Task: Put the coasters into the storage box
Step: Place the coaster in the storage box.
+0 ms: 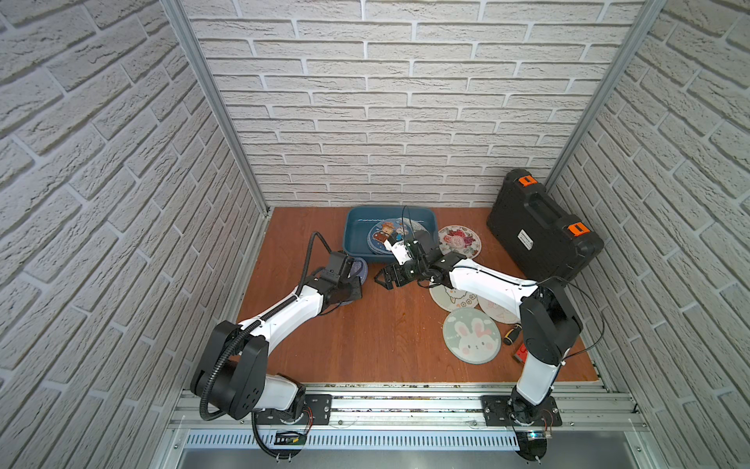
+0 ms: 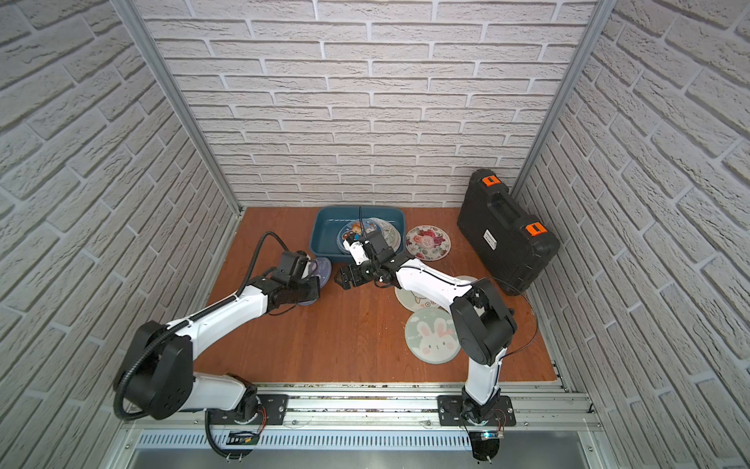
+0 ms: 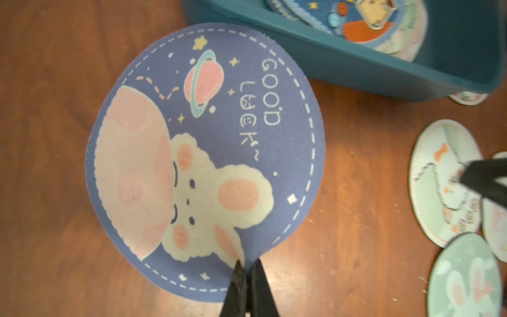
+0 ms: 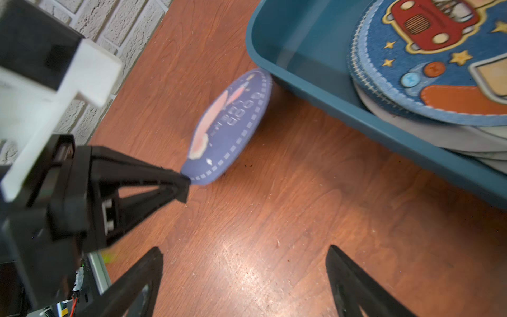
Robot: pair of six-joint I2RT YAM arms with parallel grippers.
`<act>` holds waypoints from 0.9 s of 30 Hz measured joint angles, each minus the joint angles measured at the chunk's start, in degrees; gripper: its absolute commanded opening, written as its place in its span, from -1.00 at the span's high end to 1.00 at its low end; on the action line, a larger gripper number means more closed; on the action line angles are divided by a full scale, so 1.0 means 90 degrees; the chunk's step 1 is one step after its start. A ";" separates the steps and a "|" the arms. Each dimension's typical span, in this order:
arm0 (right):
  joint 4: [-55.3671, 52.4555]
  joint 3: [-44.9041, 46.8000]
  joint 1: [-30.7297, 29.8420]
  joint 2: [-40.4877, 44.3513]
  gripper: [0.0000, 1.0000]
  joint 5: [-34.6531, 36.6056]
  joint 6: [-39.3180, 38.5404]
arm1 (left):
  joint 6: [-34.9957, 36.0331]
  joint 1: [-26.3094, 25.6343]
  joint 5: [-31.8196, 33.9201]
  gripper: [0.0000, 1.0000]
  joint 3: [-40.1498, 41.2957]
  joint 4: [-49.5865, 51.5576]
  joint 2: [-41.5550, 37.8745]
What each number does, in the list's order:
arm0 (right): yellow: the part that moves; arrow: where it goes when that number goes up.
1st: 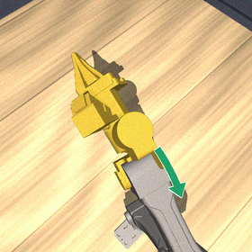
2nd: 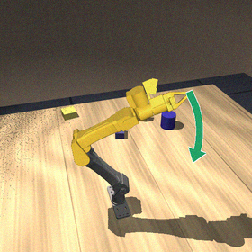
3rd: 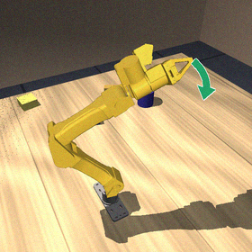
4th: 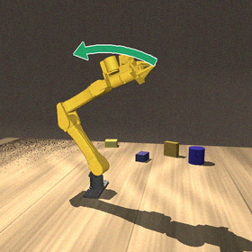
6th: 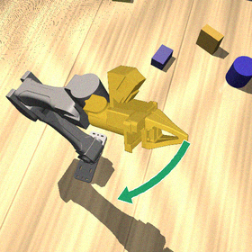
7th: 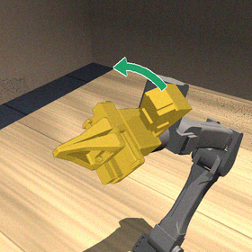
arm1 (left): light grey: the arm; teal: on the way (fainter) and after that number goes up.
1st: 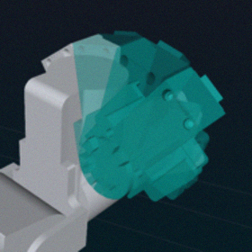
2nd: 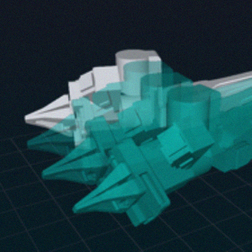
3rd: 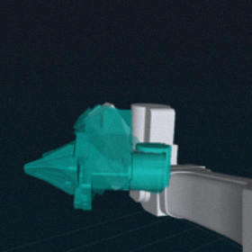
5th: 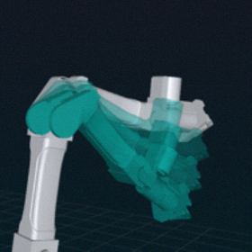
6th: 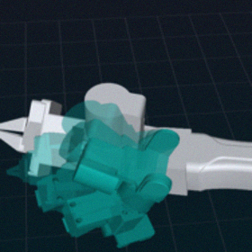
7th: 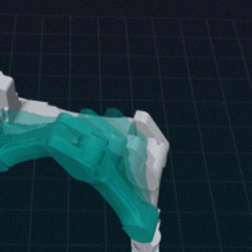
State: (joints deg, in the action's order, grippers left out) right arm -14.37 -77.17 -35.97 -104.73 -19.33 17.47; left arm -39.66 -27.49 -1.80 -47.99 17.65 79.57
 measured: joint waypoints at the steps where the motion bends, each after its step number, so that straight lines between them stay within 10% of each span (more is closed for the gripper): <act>1: 0.0010 -0.0005 -0.0010 -0.0049 -0.76 -0.0049 0.0024 | -0.0051 -0.0109 -0.0010 1.00 0.0000 -0.0063 0.0000; 18: 0.0107 -0.0323 -0.0051 -0.0624 -0.20 -0.0381 0.0410 | -0.0454 -0.0945 -0.0318 1.00 -0.0049 -0.0668 0.0316; 27: 0.0245 -0.0415 -0.0051 -0.0639 0.60 -0.0505 0.0529 | -0.0563 -0.1003 -0.0469 1.00 -0.0056 -0.0967 0.0447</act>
State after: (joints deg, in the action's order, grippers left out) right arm -12.16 -80.90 -36.42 -110.48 -23.88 22.24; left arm -44.73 -36.51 -6.02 -48.49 8.95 83.59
